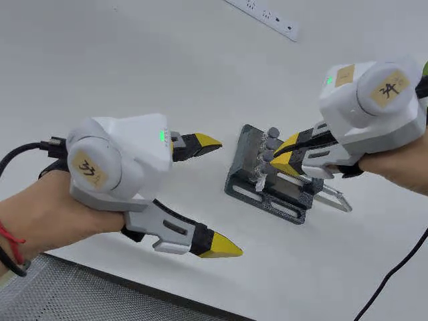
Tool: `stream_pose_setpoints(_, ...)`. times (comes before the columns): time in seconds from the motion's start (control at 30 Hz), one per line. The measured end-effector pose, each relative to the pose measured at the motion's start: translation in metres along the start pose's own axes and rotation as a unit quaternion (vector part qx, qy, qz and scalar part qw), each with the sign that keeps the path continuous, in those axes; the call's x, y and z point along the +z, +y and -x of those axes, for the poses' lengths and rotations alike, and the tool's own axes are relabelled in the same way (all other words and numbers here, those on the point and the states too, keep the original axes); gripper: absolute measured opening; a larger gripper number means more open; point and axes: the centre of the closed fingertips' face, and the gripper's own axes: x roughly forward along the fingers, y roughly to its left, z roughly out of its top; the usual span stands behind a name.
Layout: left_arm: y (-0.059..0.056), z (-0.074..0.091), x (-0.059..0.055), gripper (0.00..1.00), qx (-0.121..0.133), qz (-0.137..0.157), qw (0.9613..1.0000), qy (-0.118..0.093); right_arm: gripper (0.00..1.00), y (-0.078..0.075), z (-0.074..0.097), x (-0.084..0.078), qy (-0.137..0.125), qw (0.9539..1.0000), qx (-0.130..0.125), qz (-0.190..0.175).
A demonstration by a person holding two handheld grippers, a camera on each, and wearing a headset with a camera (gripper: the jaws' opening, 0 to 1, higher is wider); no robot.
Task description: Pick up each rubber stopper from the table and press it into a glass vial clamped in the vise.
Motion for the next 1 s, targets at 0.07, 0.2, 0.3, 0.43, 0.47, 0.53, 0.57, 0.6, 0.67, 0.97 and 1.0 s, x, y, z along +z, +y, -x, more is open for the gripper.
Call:
stream_pose_setpoints(0.07,0.001,0.001,-0.001,0.87,0.001,0.0,1.0,0.003,0.0,0.002,0.0,-0.001,0.0,1.0,0.003,-0.001)
stream_pose_setpoints(0.2,0.001,0.002,-0.001,0.87,0.001,0.0,1.0,0.003,0.0,0.006,-0.003,-0.002,-0.004,0.9999,0.013,-0.008)
stream_pose_setpoints(0.3,0.001,0.002,0.0,0.87,0.001,0.0,1.0,0.003,0.0,0.007,-0.007,-0.004,-0.002,0.9999,0.014,-0.006)
stream_pose_setpoints(0.43,0.001,0.002,-0.001,0.87,0.0,0.001,1.0,0.004,0.0,0.008,-0.01,-0.004,-0.001,0.9999,0.015,-0.006)
stream_pose_setpoints(0.47,0.001,0.002,-0.001,0.87,0.0,0.001,1.0,0.005,0.0,0.007,-0.01,-0.005,0.001,0.9999,0.015,-0.004)
stream_pose_setpoints(0.53,0.001,0.002,-0.001,0.87,0.0,0.001,1.0,0.006,0.0,0.007,-0.01,-0.005,0.002,0.9999,0.014,-0.004)
stream_pose_setpoints(0.57,0.001,0.002,-0.001,0.87,0.0,0.001,1.0,0.005,0.0,0.006,-0.011,-0.005,-0.001,0.9999,0.014,-0.007)
stream_pose_setpoints(0.6,0.001,0.002,-0.001,0.87,0.0,0.002,1.0,0.005,0.0,0.006,-0.011,-0.005,0.0,0.9999,0.015,-0.008)
stream_pose_setpoints(0.67,0.001,0.001,0.0,0.87,0.0,0.003,1.0,0.004,0.0,0.006,-0.012,-0.005,0.0,0.9999,0.016,-0.006)
stream_pose_setpoints(0.97,0.001,0.001,0.001,0.87,0.001,0.003,1.0,0.002,0.0,0.007,-0.015,-0.005,0.002,0.9998,0.021,-0.004)
stream_pose_setpoints(1.0,0.001,0.002,0.001,0.87,0.001,0.004,1.0,0.002,0.0,0.007,-0.015,-0.005,0.003,0.9998,0.021,-0.005)
